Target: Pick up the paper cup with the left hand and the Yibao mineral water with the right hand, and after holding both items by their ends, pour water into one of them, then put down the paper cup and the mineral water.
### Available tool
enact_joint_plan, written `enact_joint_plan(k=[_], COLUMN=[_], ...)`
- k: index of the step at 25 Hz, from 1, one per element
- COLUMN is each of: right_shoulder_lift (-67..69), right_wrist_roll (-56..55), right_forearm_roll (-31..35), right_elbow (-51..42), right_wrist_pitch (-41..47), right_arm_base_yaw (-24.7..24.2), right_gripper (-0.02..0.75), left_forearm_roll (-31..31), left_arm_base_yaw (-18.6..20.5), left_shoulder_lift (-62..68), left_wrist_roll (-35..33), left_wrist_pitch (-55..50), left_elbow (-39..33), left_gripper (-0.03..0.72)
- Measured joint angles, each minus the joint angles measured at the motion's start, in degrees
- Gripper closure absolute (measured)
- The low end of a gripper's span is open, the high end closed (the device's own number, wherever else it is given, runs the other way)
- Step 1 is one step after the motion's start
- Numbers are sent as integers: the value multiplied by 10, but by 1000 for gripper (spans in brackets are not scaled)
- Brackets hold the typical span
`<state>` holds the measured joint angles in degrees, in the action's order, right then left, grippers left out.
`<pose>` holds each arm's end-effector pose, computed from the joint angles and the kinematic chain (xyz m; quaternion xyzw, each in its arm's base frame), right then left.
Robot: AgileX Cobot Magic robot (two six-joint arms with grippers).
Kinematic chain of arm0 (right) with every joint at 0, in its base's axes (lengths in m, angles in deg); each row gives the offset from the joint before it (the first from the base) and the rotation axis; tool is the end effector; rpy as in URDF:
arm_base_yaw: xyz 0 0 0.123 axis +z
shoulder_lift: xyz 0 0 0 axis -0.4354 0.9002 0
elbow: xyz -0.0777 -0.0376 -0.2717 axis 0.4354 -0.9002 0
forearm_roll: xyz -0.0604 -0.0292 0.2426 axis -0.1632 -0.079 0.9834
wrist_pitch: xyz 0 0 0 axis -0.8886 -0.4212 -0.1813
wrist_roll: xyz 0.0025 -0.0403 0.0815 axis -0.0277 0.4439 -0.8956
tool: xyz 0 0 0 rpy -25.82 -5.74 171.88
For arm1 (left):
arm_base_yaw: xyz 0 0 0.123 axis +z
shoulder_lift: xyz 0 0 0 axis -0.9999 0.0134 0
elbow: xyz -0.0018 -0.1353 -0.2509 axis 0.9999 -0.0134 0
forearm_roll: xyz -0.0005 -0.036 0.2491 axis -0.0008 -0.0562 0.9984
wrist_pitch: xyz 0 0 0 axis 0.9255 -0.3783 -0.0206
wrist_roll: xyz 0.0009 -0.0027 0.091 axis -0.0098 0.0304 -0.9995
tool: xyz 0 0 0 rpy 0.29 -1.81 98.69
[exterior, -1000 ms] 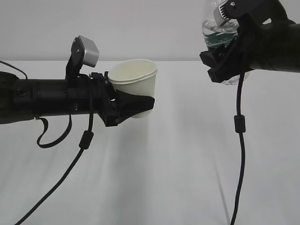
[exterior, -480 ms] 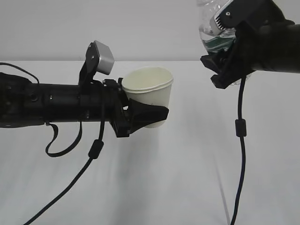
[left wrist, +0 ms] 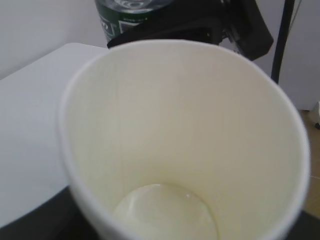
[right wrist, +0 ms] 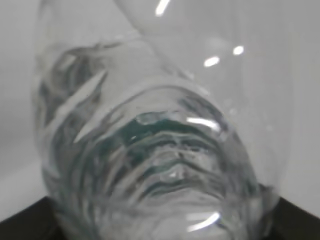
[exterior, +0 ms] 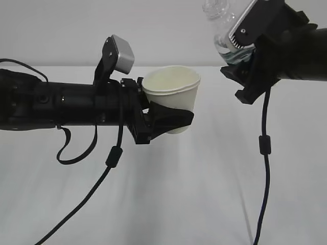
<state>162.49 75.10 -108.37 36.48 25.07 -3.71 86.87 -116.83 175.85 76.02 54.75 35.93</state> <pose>0.2946 0.1191 0.2794 -0.4433 0.7245 -0.0884 0.5203 0.2922 -0.2274 0.1967 0.4466 0.6359 -0.4093 0.4782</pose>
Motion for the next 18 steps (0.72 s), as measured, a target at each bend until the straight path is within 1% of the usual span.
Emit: enact_joint_plan(k=[3, 8, 18], right_shoulder_lift=[0, 0, 0], right_wrist_roll=[0, 0, 0], right_forearm_roll=[-27, -47, -100], right_elbow=[0, 0, 0], right_wrist_pitch=[0, 0, 0], right_arm_base_yaw=[0, 0, 0], right_gripper=[249, 249, 249], left_forearm_roll=[5, 7, 8], left_arm_base_yaw=[0, -1, -21], left_shoulder_lift=[0, 0, 0], left_wrist_roll=[4, 7, 8], left_wrist_pitch=[-5, -11, -15], left_elbow=[3, 3, 3], left_gripper=[225, 225, 225])
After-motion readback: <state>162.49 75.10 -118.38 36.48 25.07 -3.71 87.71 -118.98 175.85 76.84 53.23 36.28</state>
